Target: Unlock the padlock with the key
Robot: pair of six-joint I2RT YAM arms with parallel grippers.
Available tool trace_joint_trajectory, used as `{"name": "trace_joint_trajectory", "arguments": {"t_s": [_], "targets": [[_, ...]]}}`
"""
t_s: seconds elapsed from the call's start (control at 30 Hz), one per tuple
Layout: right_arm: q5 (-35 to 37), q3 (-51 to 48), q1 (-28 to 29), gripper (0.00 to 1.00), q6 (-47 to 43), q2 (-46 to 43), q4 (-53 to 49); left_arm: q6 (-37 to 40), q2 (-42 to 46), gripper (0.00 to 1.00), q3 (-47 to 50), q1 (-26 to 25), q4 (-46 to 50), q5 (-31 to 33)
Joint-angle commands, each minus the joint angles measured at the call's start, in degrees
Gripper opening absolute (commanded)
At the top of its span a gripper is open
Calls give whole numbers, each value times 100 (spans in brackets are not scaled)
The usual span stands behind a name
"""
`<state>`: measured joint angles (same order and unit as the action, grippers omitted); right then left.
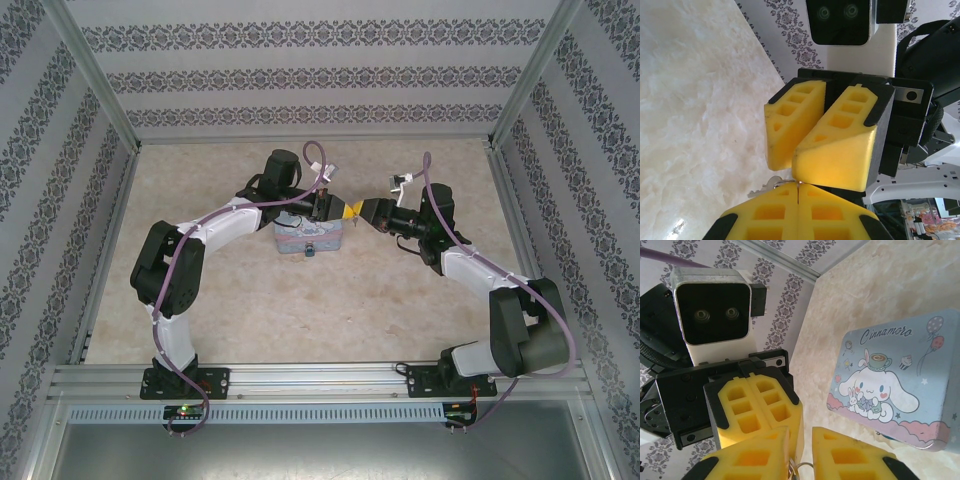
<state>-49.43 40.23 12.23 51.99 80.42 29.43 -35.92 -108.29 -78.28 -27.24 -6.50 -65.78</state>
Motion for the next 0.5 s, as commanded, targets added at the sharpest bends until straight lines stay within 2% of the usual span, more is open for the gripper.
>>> {"name": "trace_joint_trajectory", "arguments": {"t_s": [0.0,0.33,0.47], "targets": [[-225,-151,-10,21,-35,23,0,-13,-17,0,6,79,-510,-5],[-299,-217,-19,18,-7,4,80,-35,-32,0,-3,78,-554,21],[-313,-252,-24,20,-7,-11,80,-38,-34,0,-3,78,-580,30]]}}
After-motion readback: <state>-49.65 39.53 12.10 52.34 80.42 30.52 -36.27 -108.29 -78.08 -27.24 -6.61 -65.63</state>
